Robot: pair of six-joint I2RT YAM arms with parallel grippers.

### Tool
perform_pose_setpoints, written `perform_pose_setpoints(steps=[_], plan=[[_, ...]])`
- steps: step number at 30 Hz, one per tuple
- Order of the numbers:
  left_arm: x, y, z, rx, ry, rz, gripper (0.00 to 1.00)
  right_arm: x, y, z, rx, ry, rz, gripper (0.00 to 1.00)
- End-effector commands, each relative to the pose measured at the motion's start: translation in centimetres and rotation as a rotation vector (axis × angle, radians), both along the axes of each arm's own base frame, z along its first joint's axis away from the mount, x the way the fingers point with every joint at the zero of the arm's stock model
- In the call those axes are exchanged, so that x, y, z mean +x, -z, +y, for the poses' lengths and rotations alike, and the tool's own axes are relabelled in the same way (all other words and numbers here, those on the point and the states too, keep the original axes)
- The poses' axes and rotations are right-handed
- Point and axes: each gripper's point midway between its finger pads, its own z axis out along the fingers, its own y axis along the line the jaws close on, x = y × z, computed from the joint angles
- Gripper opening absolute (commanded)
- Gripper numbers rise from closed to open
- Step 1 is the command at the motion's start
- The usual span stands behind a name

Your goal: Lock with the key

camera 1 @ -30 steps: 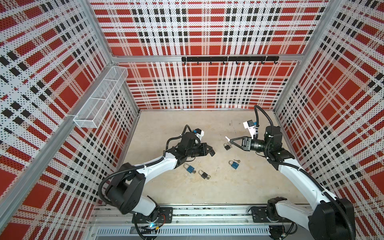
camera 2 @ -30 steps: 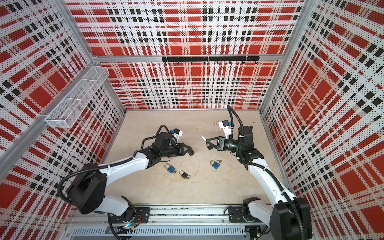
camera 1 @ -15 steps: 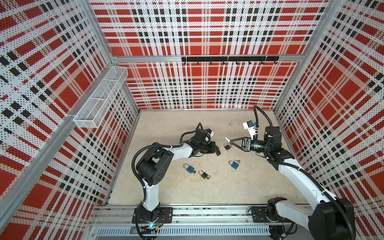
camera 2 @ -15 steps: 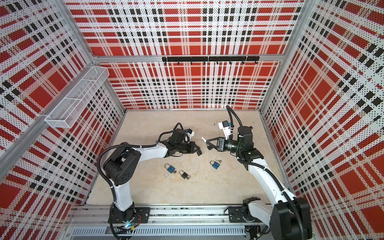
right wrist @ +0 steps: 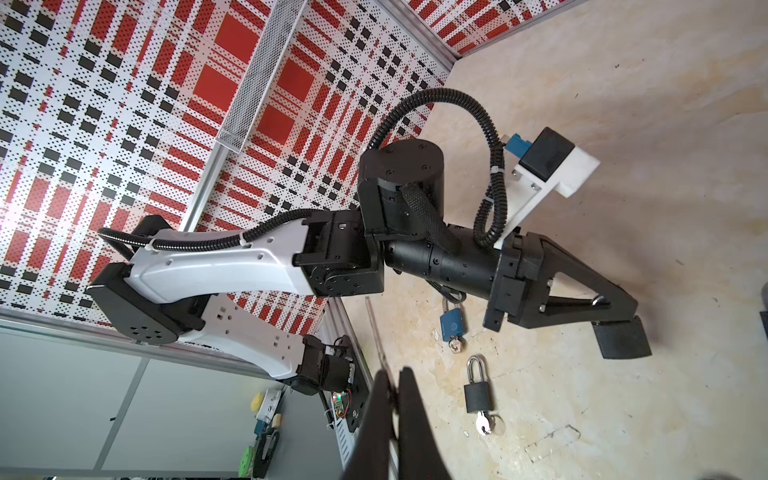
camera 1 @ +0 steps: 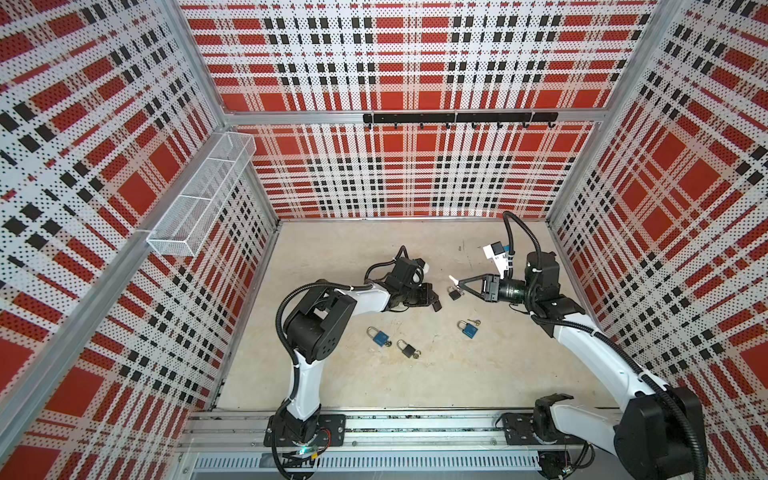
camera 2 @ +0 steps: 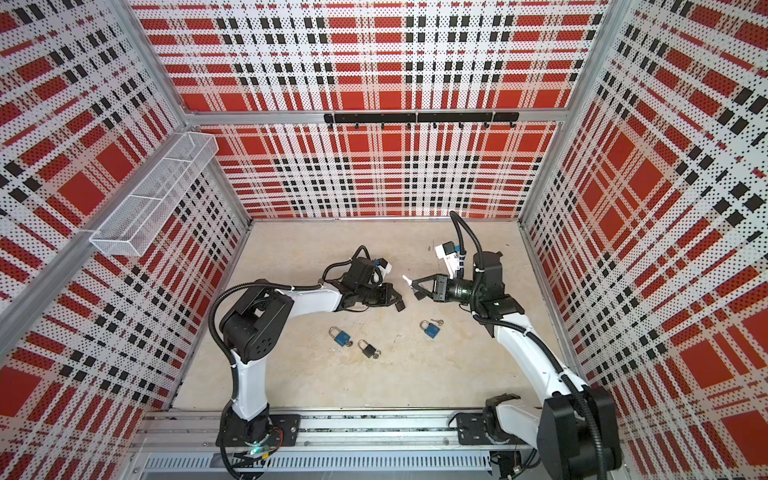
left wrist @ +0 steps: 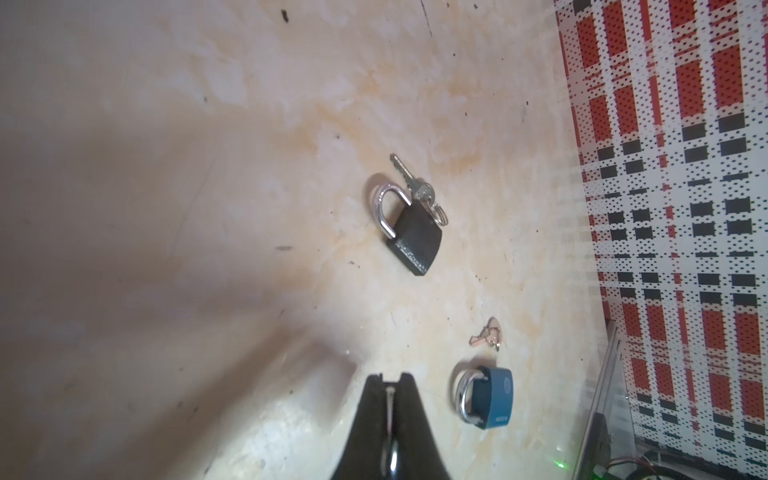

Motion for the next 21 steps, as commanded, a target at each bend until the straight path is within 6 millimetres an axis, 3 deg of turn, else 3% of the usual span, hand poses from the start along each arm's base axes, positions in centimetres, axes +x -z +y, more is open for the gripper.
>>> perform_pose_setpoints(steps=[1,11,18,21], plan=[[1.4,-0.3,-0.5,-0.029,-0.008,-0.026,0.00,0.4,-1.3,0.1,0.008,-0.010,-0.075,0.00],[2.2,0.7,0.0,-0.045,-0.050,0.003,0.00,0.3,-1.4,0.0,0.009,-0.006,-0.078,0.00],[2.7,1.2,0.8,-0.036,-0.069,0.012,0.23,0.4,-1.3,0.1,0.012,-0.007,-0.073,0.00],[3.0,1.1,1.0,-0.040,-0.075,0.013,0.28,0.4,-1.2,0.0,0.013,-0.004,-0.071,0.00]])
